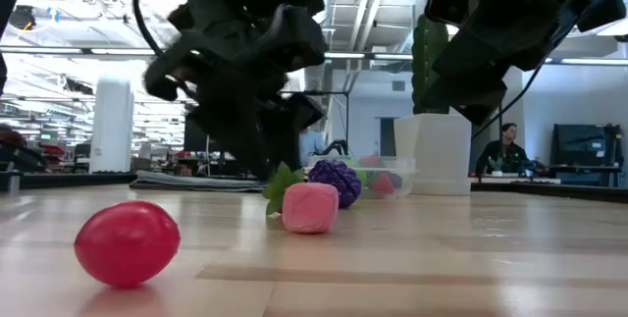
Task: Pick and placing Produce into tupperware
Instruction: Put the strawberry into the transparent bin
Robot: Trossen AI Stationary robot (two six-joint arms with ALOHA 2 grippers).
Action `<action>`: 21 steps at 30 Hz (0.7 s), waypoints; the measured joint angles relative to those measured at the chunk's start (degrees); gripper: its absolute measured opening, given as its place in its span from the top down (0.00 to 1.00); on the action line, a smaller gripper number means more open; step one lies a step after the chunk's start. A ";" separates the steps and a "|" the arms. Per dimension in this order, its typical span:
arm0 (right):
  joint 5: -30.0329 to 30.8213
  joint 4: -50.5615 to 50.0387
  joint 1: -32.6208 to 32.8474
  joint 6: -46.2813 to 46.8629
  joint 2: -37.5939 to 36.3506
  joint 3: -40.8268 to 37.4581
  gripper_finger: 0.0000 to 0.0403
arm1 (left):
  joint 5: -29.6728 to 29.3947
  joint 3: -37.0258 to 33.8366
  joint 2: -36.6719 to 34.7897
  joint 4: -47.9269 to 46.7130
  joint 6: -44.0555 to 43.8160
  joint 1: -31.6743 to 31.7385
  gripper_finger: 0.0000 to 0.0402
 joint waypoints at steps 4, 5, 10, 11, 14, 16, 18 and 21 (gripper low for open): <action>0.00 -0.15 0.17 0.52 0.00 0.02 0.54 | 0.02 0.05 1.32 1.46 0.00 -0.11 0.44; 0.00 -0.51 0.18 0.59 0.00 0.02 0.54 | -0.02 0.14 1.75 2.74 -0.05 -0.17 0.44; 0.04 -1.35 0.17 0.92 0.00 0.00 0.54 | -0.63 0.09 1.78 3.15 -0.03 -0.27 0.44; 0.09 -1.38 0.17 1.01 0.00 0.00 0.54 | -0.90 0.09 1.78 3.15 0.05 -0.27 0.44; 0.15 -1.43 0.17 1.03 0.00 0.00 0.54 | -1.06 0.09 1.78 3.41 0.10 -0.27 0.44; 0.22 -1.43 0.17 1.03 0.00 0.00 0.54 | -1.06 0.09 1.78 3.72 0.09 -0.27 0.44; 0.22 -1.41 0.17 1.04 0.00 0.00 0.54 | -1.10 0.09 1.78 4.22 0.09 -0.27 0.44; 0.22 -1.44 0.17 1.06 0.00 0.00 0.54 | -1.11 0.09 1.78 4.27 0.10 -0.27 0.45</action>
